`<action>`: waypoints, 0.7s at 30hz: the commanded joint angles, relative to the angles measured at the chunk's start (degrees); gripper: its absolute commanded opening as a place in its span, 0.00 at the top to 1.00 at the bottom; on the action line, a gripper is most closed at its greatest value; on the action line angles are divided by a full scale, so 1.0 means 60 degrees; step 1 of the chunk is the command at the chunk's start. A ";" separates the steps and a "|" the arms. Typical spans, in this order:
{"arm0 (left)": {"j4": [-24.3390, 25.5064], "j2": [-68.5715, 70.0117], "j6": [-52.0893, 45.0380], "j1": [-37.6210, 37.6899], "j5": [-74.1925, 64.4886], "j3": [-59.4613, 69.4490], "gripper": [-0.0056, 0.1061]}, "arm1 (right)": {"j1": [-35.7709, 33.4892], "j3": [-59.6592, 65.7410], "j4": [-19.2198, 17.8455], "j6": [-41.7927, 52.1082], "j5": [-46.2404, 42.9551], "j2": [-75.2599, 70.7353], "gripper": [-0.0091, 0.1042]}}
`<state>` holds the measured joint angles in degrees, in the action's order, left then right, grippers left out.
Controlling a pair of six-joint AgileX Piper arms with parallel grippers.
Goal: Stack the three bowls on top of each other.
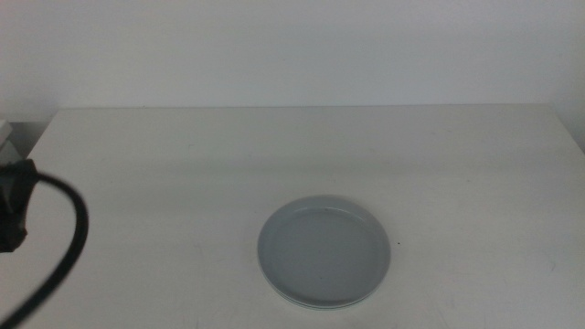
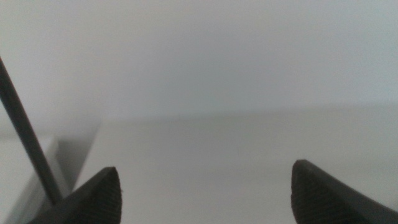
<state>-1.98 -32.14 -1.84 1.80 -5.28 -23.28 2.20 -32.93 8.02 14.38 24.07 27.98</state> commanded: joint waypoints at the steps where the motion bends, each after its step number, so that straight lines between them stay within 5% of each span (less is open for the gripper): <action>1: -0.0118 0.0263 0.0053 -0.0010 0.2048 0.0075 0.01 | 0.0070 0.0148 0.0029 0.0263 -0.1012 -0.0378 0.40; 21: -0.0118 0.1808 0.0088 -0.0019 0.2088 0.0555 0.01 | 0.0070 0.0884 0.0029 0.0236 -0.1004 -0.0657 0.40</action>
<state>-1.98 -22.55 -1.86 1.80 3.17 -18.75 2.20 -26.43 8.21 15.27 22.67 23.66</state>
